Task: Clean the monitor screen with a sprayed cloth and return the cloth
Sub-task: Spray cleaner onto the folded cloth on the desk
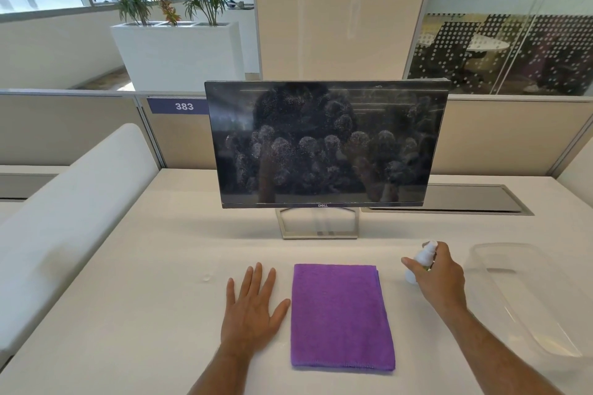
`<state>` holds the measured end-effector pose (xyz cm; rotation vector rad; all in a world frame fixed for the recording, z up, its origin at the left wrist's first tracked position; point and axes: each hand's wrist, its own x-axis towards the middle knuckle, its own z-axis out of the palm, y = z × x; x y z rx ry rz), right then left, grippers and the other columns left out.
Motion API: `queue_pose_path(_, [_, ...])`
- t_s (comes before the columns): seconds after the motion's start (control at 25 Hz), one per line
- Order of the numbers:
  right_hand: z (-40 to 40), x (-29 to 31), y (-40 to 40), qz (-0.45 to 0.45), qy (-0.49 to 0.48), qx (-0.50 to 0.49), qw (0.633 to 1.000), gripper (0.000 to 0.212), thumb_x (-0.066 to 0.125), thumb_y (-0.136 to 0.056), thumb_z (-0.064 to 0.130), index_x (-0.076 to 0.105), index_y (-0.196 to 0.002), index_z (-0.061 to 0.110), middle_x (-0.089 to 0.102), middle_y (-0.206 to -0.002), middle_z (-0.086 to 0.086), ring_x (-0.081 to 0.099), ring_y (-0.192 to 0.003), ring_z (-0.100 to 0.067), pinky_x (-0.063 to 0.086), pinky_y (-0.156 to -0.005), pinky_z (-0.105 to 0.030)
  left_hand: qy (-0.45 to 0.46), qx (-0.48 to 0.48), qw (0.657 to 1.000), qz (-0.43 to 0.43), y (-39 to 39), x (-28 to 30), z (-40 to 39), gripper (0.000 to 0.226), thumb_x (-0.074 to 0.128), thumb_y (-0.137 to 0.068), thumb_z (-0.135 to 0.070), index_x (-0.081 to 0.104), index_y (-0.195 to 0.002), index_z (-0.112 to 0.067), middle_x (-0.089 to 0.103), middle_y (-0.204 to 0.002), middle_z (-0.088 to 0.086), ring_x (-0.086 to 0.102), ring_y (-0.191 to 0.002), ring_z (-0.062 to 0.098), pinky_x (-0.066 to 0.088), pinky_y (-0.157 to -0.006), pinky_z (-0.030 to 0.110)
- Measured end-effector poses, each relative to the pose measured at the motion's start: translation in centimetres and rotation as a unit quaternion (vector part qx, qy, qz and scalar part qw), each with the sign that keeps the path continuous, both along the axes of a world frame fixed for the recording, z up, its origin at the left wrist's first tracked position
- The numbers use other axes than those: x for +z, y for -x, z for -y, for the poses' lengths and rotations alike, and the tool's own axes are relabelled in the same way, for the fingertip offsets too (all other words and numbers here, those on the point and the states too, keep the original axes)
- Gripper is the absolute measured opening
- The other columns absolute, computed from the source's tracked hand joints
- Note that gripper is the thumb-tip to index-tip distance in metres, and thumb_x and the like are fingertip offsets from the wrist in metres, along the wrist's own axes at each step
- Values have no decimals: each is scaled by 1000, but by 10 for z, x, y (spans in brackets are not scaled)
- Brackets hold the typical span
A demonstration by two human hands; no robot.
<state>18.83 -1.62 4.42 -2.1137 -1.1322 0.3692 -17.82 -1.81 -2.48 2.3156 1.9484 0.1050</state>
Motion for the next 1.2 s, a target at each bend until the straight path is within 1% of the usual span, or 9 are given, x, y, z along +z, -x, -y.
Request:
queue_pose_path(0.24, [13,-1,8,-64,-64,-43,995,78,90,-71,29,45,-132,10,63,-127,-18,65,-103,-37,55,-86,-44,9,4,1000,2,-1,3,1,85,-3,-84,-76,-2,-159,-36,-10,-168,-3,-13,-155,18,-16,-119,50])
queue_pose_path(0.36, [26,-10,16,-94,-79,-97,988,79,95,-65,29,45,-124,10,65,-113,-15,64,-93,-33,53,-80,-42,23,8,1000,11,-1,5,-1,79,10,-91,-74,0,-159,-36,-8,-169,-3,-11,-155,18,-14,-120,51])
queue_pose_path(0.44, [32,-19,22,-107,-66,-115,985,68,94,-65,31,49,-114,12,65,-99,-10,64,-88,-34,52,-78,-42,34,15,999,31,-2,7,-3,76,21,-94,-72,8,-160,-36,-2,-169,-4,-7,-155,18,-12,-121,50])
queue_pose_path(0.56, [35,-27,34,-118,2,-89,989,42,86,-73,35,58,-99,18,69,-81,-1,69,-81,-31,54,-80,-41,7,38,996,86,-10,15,-3,63,39,-94,-62,39,-150,-32,32,-161,-3,23,-149,21,13,-121,44])
queue_pose_path(0.68, [33,-25,45,-156,74,-50,984,29,82,-72,36,63,-90,24,74,-75,0,73,-65,-23,61,-80,-44,-28,73,982,172,-32,25,0,39,45,-95,-56,63,-115,-28,60,-119,-8,52,-114,18,38,-96,35])
queue_pose_path(0.8, [32,-21,55,-175,98,-25,979,23,84,-69,31,65,-80,24,74,-75,-2,73,-59,-21,64,-69,-43,18,119,973,197,-56,35,2,40,47,-93,-60,64,-103,-25,65,-105,-6,57,-101,18,44,-89,35])
queue_pose_path(1.0, [33,-22,59,-139,119,21,983,16,82,-72,23,66,-72,26,73,-83,-2,72,-84,-29,61,-80,-46,105,146,963,200,-63,43,-6,27,54,-90,-49,63,-96,-25,68,-101,-5,61,-102,21,48,-90,36])
queue_pose_path(1.12, [34,-24,59,-133,136,45,981,16,81,-73,21,68,-81,25,74,-89,-1,72,-86,-27,61,-81,-46,111,157,933,304,-59,44,-8,12,61,-91,-36,58,-87,-25,67,-91,-9,63,-88,13,53,-84,35])
queue_pose_path(1.2, [35,-21,60,-131,144,60,979,18,82,-72,21,69,-84,23,74,-85,-2,73,-77,-25,62,-77,-44,96,139,915,367,-58,50,-9,10,65,-91,-27,57,-87,-23,64,-87,-10,60,-81,6,54,-79,30])
